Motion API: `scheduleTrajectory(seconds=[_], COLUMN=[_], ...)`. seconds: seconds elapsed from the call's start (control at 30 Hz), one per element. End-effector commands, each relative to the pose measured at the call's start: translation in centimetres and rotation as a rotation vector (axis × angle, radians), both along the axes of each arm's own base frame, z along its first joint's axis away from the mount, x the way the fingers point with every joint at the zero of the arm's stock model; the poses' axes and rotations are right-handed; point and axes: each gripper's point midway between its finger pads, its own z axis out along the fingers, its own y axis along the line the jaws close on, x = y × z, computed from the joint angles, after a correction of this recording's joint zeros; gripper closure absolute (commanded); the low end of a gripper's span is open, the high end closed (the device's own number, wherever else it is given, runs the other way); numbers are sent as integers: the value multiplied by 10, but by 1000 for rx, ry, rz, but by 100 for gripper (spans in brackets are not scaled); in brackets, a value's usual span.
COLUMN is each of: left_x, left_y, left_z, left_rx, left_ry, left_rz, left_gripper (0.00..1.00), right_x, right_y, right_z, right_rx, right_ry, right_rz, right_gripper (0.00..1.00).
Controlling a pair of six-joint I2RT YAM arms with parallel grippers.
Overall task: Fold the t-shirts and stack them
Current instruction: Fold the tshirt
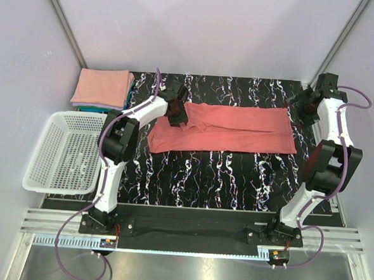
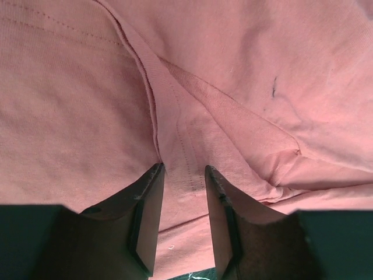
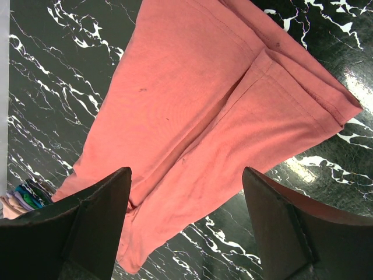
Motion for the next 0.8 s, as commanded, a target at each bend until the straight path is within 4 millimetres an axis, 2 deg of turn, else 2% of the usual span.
scheduleTrajectory(seconds=[0.0,0.2,0.3,0.33,0.4,0.43,0.6,0.7,0.73,0.77], left_x=[12,32,48,56,59,64,62,58,53,51], left_y=[-9,-17,-30,-42,-53,-65,-74,-69,-60,-56], left_z=[10,34,47,58,63,80,146,156,143,139], left_rx=[-36,-88,-161,-223,-286,-350,-427,-364,-309,-284], left_ry=[-50,-154,-233,-277,-310,-373,-557,-554,-507,-492], left_rz=[15,34,39,12,-17,-57,-153,-202,-190,-189], left_gripper=[62,63,61,60,60,60,55,55,55,55], right_x=[6,8,8,8,7,6,3,2,2,2], right_y=[0,0,0,0,0,0,-1,2,3,4], right_z=[21,23,22,22,19,18,12,6,4,1], right_rx=[-18,-15,-13,-13,-13,-15,-29,-8,-8,-2], right_ry=[-61,-66,-68,-65,-61,-58,-49,-43,-43,-36], right_rz=[12,12,10,12,14,18,25,27,33,39], right_gripper=[15,15,15,15,15,15,15,16,15,16])
